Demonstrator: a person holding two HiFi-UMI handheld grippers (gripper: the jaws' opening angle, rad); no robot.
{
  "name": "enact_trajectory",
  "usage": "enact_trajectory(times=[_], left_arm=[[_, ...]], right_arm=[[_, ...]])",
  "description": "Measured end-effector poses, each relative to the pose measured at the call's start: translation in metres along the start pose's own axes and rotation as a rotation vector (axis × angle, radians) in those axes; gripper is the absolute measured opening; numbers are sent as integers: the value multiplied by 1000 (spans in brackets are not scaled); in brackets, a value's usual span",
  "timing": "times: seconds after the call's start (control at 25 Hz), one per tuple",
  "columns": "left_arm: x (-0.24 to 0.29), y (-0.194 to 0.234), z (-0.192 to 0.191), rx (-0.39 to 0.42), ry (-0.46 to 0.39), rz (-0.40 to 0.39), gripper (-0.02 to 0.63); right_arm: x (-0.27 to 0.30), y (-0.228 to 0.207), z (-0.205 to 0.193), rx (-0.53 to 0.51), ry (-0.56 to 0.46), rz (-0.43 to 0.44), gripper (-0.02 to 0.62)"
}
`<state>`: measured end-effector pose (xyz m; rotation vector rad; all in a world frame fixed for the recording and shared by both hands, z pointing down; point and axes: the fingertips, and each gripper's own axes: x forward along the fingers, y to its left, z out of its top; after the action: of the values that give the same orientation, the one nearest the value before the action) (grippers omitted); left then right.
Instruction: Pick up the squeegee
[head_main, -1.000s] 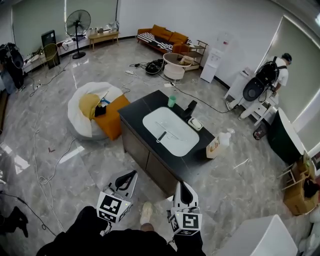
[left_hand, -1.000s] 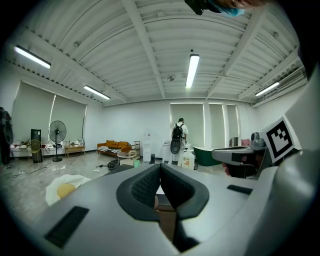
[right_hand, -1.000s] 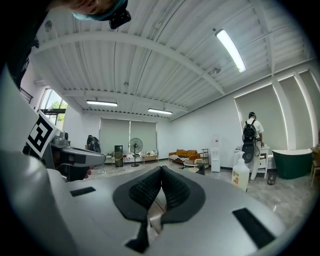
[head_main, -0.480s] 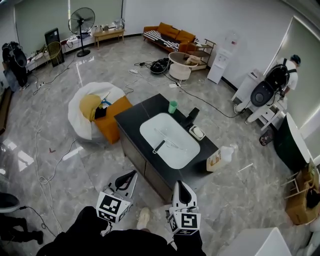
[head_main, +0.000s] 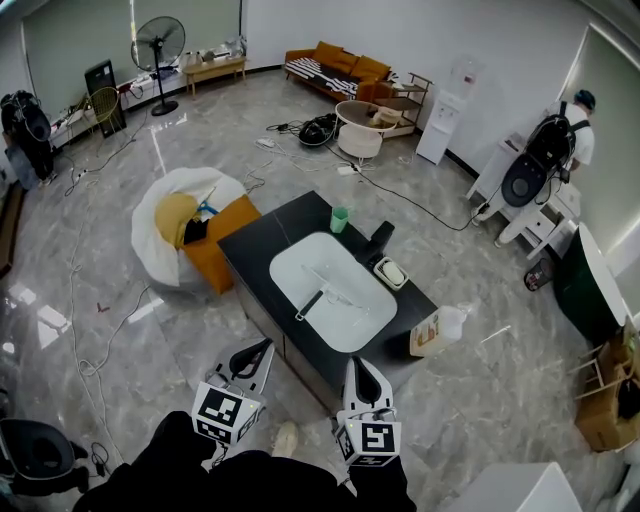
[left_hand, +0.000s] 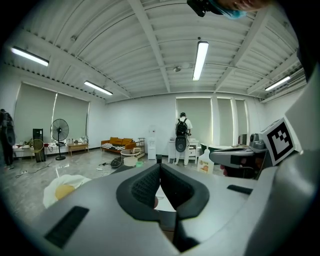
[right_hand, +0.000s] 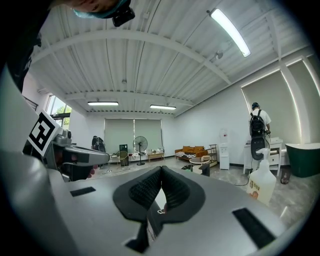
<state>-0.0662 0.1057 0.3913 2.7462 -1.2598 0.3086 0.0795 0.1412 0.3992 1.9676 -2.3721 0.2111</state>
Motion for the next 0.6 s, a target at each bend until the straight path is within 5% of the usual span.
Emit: enact_trajectory(times=[0.6], left_arm=[[48, 20, 22, 12, -23, 45, 23]], right_arm=[[49, -28, 11, 9, -24, 40, 17]])
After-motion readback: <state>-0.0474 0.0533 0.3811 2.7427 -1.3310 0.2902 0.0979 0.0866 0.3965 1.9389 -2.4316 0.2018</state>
